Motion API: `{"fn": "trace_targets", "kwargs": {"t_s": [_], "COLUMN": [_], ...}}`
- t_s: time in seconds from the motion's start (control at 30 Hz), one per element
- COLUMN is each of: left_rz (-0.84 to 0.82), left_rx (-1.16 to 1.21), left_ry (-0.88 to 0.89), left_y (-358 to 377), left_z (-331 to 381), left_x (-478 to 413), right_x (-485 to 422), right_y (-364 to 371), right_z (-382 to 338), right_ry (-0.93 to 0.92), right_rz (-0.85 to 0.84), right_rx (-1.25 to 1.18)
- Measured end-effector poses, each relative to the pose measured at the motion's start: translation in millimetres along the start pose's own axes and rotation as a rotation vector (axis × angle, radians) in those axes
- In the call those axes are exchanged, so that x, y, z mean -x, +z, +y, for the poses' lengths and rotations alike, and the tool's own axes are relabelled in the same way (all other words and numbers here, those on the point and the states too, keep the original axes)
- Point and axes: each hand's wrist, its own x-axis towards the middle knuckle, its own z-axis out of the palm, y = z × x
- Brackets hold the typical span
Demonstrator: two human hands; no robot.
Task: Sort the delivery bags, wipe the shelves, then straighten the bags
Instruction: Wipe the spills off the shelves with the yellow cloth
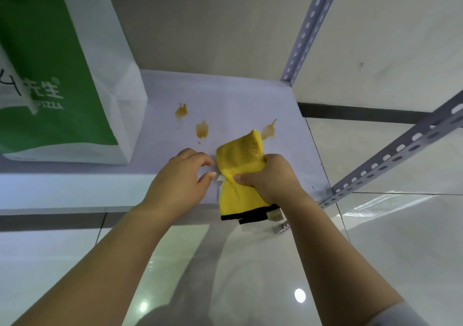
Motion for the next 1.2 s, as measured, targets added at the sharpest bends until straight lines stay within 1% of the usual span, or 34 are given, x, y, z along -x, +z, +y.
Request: {"fn": "trace_targets", "kwargs": {"t_s": [0.07, 0.23, 0.3, 0.33, 0.37, 0.4, 0.43, 0.5, 0.53, 0.57, 0.6, 0.67, 0.73, 0.77, 0.8, 0.9, 1.0, 1.1, 1.2], "left_rz": [0.013, 0.08, 0.082, 0.079, 0.074, 0.068, 0.064, 0.064, 0.066, 0.066, 0.065, 0.064, 0.064, 0.065, 0.065, 0.072, 0.077, 0.083, 0.088], "left_rx": [0.01, 0.045, 0.049, 0.049, 0.05, 0.048, 0.042, 0.032, 0.031, 0.031, 0.027, 0.014, 0.005, 0.002, 0.001, -0.004, -0.023, -0.024, -0.036], "left_ry": [0.014, -0.011, -0.005, 0.002, 0.007, 0.007, 0.006, 0.002, 0.002, 0.004, 0.005, 0.006, 0.007, 0.008, 0.007, 0.001, -0.014, -0.024, -0.029], "left_y": [0, -5, -6, -6, -6, -6, -6, -6, -7, -7, -7, -8, -8, -8, -9, -8, -7, -6, -7], "left_z": [-1, -5, -5, -5, -6, -6, -8, -10, -12, -12, -13, -14, -15, -16, -16, -18, -19, -18, -17], "left_x": [-2, -8, -9, -9, -8, -9, -9, -9, -10, -10, -10, -10, -10, -10, -10, -12, -15, -18, -23], "right_x": [3, 4, 6, 7, 8, 9, 11, 17, 20, 21, 21, 19, 16, 13, 11, -4, -30, -56, -85], "right_y": [-10, -34, -33, -31, -28, -24, -18, -7, -3, 0, 2, 2, 5, 8, 11, 13, 7, 1, -11], "right_z": [-3, -15, -17, -18, -18, -17, -14, -6, -1, 2, 5, 7, 13, 17, 21, 29, 28, 27, 22], "right_ry": [-0.072, -0.26, -0.363, -0.394, -0.4, -0.393, -0.386, -0.377, -0.387, -0.408, -0.424, -0.454, -0.507, -0.514, -0.497, -0.364, -0.222, -0.135, -0.025], "right_rz": [0.084, 0.459, 0.579, 0.605, 0.582, 0.502, 0.381, 0.116, 0.035, 0.002, 0.002, 0.077, 0.248, 0.334, 0.383, 0.395, 0.411, 0.453, 0.442], "right_rx": [0.009, 0.149, 0.339, 0.462, 0.579, 0.662, 0.699, 0.668, 0.661, 0.676, 0.693, 0.729, 0.803, 0.81, 0.794, 0.76, 0.786, 0.798, 0.705]}}
